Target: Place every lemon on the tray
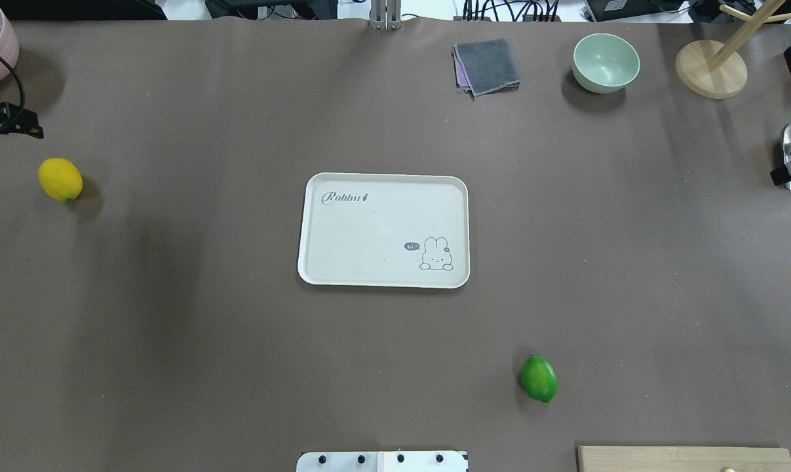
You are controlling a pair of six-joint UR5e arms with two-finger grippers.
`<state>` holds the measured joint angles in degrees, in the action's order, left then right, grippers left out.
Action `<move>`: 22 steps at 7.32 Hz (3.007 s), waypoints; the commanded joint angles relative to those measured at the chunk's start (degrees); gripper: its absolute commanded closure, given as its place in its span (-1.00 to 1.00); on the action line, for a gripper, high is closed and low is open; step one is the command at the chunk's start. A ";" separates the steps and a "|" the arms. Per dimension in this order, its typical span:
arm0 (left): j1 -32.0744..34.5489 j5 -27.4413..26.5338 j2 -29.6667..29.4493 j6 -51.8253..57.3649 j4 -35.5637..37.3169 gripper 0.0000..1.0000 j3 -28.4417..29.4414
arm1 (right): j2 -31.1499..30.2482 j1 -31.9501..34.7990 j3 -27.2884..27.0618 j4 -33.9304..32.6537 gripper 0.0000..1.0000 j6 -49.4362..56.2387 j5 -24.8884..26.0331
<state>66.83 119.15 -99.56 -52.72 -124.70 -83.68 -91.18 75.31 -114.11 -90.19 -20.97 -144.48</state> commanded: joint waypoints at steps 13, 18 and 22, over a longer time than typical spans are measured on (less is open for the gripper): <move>-8.66 -0.53 0.16 -9.94 -7.49 1.00 3.62 | 5.83 -15.10 -8.49 0.01 -1.00 -26.14 7.38; -3.02 8.02 -5.01 -10.20 10.94 1.00 -10.43 | 9.44 -30.97 -10.51 1.75 -1.00 -40.35 21.76; -6.69 7.23 -13.45 -11.86 13.96 1.00 -9.49 | 9.26 -48.10 -10.52 6.78 -0.99 -49.87 36.76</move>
<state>62.07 126.56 -110.30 -63.48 -111.02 -93.88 -81.93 33.57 -124.84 -83.73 -68.61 -113.90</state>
